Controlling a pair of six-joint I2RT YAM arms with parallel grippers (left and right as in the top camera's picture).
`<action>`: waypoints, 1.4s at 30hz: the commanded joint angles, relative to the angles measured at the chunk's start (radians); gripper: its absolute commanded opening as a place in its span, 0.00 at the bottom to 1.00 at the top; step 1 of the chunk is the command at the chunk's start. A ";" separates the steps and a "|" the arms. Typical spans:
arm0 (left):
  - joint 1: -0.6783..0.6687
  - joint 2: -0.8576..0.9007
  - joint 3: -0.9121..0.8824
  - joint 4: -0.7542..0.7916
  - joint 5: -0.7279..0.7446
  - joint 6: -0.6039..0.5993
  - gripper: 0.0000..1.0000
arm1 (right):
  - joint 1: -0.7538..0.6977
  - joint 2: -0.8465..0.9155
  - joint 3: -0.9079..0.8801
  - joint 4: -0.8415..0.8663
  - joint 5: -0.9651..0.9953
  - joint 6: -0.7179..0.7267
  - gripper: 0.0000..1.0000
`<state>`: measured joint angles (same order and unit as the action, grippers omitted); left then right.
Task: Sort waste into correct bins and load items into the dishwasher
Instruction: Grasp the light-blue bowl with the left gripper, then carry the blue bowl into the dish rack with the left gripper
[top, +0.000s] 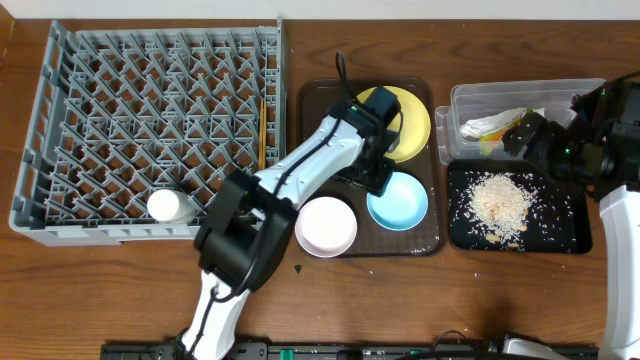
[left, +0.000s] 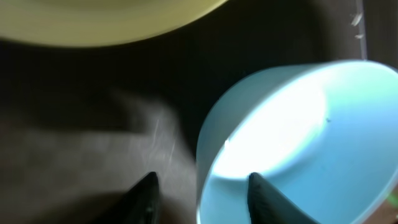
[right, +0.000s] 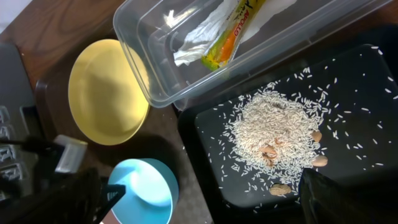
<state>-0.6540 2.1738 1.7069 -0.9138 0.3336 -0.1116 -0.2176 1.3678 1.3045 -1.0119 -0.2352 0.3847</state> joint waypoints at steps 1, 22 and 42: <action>-0.002 0.043 -0.004 0.006 0.018 0.014 0.35 | -0.004 0.005 0.010 -0.002 -0.002 0.004 0.99; 0.066 -0.276 0.037 -0.120 -0.264 0.044 0.08 | -0.004 0.005 0.010 -0.002 -0.002 0.004 0.99; 0.372 -0.407 -0.254 -0.068 -1.481 -0.025 0.07 | -0.004 0.005 0.010 -0.002 -0.002 0.004 0.99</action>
<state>-0.3023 1.7542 1.5219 -1.0428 -0.9367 -0.0956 -0.2176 1.3678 1.3045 -1.0130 -0.2352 0.3851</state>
